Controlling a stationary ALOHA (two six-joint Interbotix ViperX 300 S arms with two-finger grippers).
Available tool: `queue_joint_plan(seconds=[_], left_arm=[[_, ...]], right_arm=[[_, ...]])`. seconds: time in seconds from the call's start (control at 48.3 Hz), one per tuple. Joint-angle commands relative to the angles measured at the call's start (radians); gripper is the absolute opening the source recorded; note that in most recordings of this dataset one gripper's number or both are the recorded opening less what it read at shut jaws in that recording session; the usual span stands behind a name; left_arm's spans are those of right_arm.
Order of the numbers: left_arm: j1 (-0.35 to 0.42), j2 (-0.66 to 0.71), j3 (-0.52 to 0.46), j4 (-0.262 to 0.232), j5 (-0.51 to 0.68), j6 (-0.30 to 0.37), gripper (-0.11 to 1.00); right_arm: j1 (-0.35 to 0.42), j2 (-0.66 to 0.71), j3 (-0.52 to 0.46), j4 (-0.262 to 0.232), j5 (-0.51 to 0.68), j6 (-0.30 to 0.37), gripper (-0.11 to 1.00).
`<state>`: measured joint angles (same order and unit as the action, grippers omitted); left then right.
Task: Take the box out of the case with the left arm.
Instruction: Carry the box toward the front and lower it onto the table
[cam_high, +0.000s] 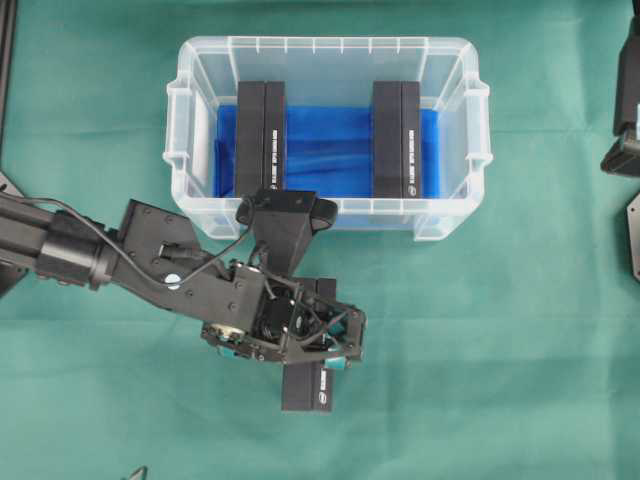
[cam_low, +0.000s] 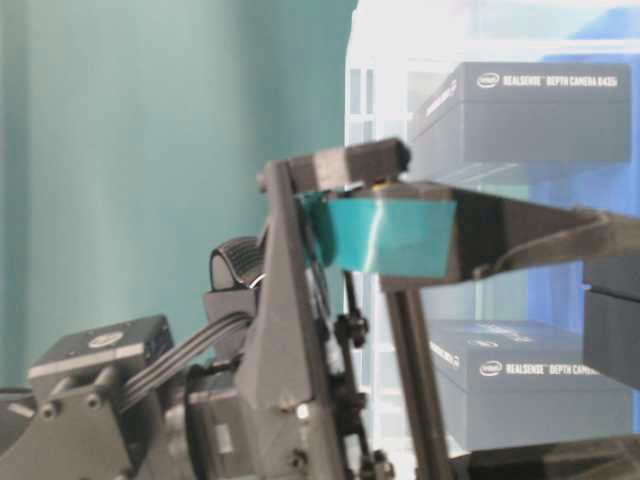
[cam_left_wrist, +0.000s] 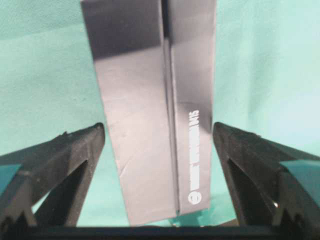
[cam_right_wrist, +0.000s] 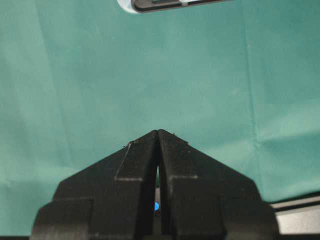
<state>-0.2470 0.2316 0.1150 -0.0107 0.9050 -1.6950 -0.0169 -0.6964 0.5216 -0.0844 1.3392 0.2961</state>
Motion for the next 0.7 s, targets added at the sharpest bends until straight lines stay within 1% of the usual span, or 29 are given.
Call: queue_joint_plan(seconds=[0.0,0.166,0.248,0.311,0.435,0.538,0.621,0.683], left_arm=[[-0.003,-0.049,-0.012,0.005,0.011,0.002,0.92],[-0.002,-0.081,-0.032,0.005,0.028,0.002,0.92],[-0.003,-0.094,-0.057,0.005,0.057,0.002,0.92],[-0.002,-0.100,-0.086,0.009,0.097,0.002,0.92],[0.003,-0.110,-0.169,0.044,0.221,0.003,0.92],[0.011,-0.120,-0.229,0.060,0.318,0.003,0.91],[0.015,-0.126,-0.264,0.064,0.365,0.005,0.90],[0.018,-0.130,-0.278,0.072,0.374,0.005,0.90]], right_arm=[[0.000,-0.002,-0.014,-0.003,-0.008,0.002,0.00],[0.000,-0.002,-0.015,-0.003,-0.006,0.002,0.00],[0.000,0.000,-0.015,-0.003,-0.006,0.002,0.00],[0.000,-0.002,-0.015,-0.003,-0.006,0.002,0.00],[0.000,-0.002,-0.015,-0.003,-0.006,0.002,0.00],[0.000,0.000,-0.015,-0.003,-0.008,0.002,0.00],[0.000,-0.002,-0.015,-0.003,-0.008,0.002,0.00],[0.000,-0.002,-0.015,-0.002,-0.008,0.002,0.00]])
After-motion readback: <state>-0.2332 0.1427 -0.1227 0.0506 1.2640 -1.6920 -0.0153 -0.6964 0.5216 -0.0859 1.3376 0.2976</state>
